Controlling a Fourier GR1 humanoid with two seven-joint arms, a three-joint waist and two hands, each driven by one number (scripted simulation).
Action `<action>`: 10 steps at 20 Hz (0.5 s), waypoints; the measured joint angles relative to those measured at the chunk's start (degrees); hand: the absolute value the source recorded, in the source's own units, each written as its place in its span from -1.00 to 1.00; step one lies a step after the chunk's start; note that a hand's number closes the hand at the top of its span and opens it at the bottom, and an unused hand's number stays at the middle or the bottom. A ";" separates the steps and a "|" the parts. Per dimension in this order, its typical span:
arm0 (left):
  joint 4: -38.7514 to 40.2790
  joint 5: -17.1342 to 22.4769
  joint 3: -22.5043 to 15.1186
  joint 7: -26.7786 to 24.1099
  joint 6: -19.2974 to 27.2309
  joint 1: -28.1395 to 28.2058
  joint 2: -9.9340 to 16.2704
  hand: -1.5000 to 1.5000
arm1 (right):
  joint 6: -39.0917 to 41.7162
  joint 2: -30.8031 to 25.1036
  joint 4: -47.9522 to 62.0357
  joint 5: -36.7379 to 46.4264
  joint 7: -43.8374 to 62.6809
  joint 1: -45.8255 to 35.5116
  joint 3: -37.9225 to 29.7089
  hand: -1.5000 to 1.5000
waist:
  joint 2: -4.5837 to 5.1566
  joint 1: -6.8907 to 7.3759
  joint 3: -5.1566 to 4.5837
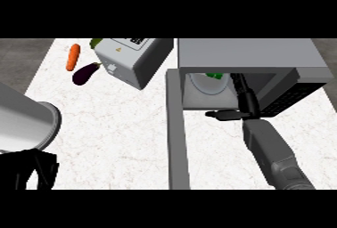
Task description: Pick up the milk, place it into the microwave and close the microwave
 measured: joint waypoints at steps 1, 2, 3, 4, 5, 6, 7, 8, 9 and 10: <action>0.68 -0.16 -0.58 0.47 0.21 -0.53 0.04 1.00 | 0.72 0.13 -0.81 -0.04 -0.50 1.49 0.40 -1.00 | -0.05 -0.18 -0.01; 0.77 -0.94 -1.55 0.35 0.60 -0.42 -0.06 1.00 | 1.52 0.13 -2.03 -0.27 -0.44 2.92 0.77 -1.00 | -0.10 -0.33 -0.02; 0.24 -1.41 -3.00 0.98 1.43 -0.37 -0.14 1.00 | 1.60 0.68 -3.31 -0.25 -0.49 4.35 1.32 -1.00 | -0.21 -0.57 -0.04; 0.32 -2.15 -4.14 1.28 2.00 -0.79 -0.21 1.00 | 1.66 1.14 -4.55 -0.18 -0.66 6.05 1.86 -1.00 | -0.32 -0.90 -0.06; 0.04 -3.23 -5.84 0.98 2.42 -0.45 -0.26 1.00 | 2.07 1.12 -6.09 -0.18 -0.11 7.25 2.41 -1.00 | -0.39 -1.08 -0.06; 0.09 -4.46 -7.30 0.14 2.30 -0.19 -0.30 1.00 | 1.95 1.83 -7.55 -0.13 -0.07 8.73 3.00 -1.00 | -0.43 -1.14 -0.08; 0.76 -5.70 -8.23 -0.25 2.30 -0.66 -0.33 1.00 | 2.18 2.14 -9.20 -0.07 0.23 10.38 3.65 -1.00 | -0.48 -1.34 -0.09; 0.91 -7.06 -9.40 -0.87 2.41 -0.72 -0.36 1.00 | 2.75 2.06 -11.10 -0.28 0.65 12.03 4.05 -1.00 | -0.53 -1.50 -0.10; 1.59 -8.38 -10.62 -1.36 3.06 -1.60 -0.38 1.00 | 2.93 2.24 -13.06 -0.56 1.03 13.74 4.38 -1.00 | -0.53 -1.60 -0.11; 1.27 -9.42 -12.20 -1.27 3.71 -1.81 -0.39 1.00 | 3.51 2.21 -15.17 -0.96 1.79 15.24 4.63 -1.00 | -0.59 -1.76 -0.11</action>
